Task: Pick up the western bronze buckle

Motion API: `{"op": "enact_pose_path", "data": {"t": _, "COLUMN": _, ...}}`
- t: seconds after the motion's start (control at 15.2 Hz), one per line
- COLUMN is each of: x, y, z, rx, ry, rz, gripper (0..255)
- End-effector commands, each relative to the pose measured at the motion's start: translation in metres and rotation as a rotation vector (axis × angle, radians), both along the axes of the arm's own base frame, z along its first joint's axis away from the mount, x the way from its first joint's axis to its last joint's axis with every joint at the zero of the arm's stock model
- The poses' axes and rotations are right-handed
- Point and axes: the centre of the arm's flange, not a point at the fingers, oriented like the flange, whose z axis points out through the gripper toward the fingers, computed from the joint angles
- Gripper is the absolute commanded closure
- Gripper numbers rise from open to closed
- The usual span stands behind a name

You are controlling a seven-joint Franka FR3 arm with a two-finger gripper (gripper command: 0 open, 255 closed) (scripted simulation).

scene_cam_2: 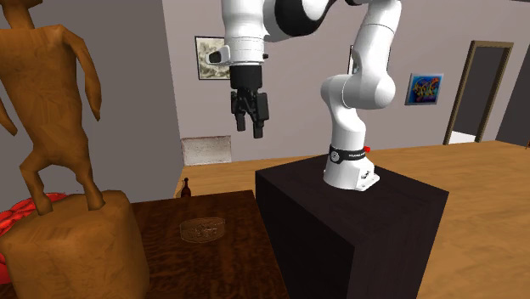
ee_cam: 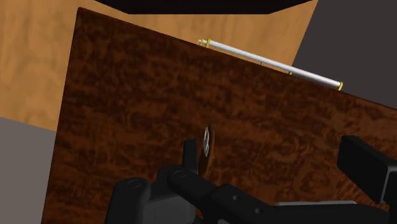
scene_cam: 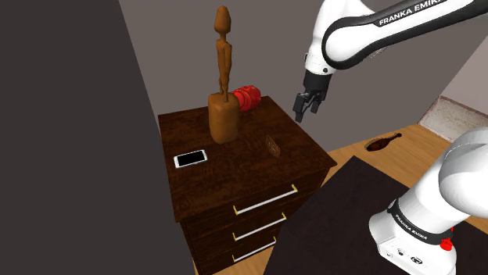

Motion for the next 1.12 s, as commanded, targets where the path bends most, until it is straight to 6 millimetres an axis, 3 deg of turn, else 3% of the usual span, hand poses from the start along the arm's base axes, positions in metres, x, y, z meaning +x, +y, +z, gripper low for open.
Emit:
{"op": "enact_pose_path", "data": {"t": 0.0, "x": 0.014, "y": -0.003, "z": -0.024, "rx": 0.003, "ry": -0.001, "rz": 0.001, "gripper": 0}}
{"op": "enact_pose_path", "data": {"t": 0.99, "x": 0.117, "y": -0.020, "z": -0.193, "rx": 0.025, "ry": 0.009, "rz": 0.005, "gripper": 0}}
{"op": "enact_pose_path", "data": {"t": 1.06, "x": 0.120, "y": -0.020, "z": -0.198, "rx": 0.026, "ry": 0.009, "rz": 0.005, "gripper": 0}}
